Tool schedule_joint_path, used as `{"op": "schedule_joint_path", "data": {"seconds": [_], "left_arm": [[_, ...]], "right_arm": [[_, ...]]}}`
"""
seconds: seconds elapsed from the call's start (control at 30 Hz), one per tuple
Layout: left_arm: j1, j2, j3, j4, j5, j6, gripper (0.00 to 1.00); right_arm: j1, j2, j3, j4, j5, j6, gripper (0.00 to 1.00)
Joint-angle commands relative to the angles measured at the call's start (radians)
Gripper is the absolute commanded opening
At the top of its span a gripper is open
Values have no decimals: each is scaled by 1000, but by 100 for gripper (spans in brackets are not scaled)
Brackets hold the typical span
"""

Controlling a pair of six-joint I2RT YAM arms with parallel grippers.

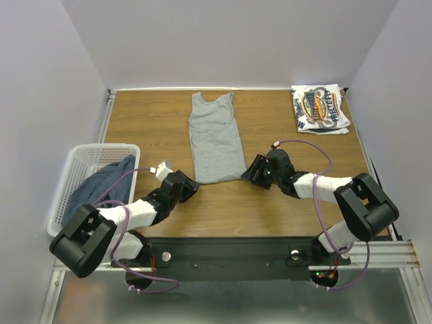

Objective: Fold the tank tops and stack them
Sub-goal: Fold the tank top

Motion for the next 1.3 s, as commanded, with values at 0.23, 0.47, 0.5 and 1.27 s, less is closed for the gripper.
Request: {"op": "schedule_joint_path", "data": {"seconds": [0.23, 0.47, 0.5, 1.27], "left_arm": [[31, 111, 5, 128, 29, -15, 47], [46, 163, 6, 162, 46, -15, 48], [48, 168, 6, 163, 47, -15, 48], [-179, -25, 11, -61, 46, 17, 0]], "right_arm": [[6, 93, -6, 125, 0, 91, 55], [8, 138, -14, 160, 0, 112, 50], [8, 141, -12, 160, 6, 111, 49], [86, -264, -113, -80, 14, -165, 0]]}}
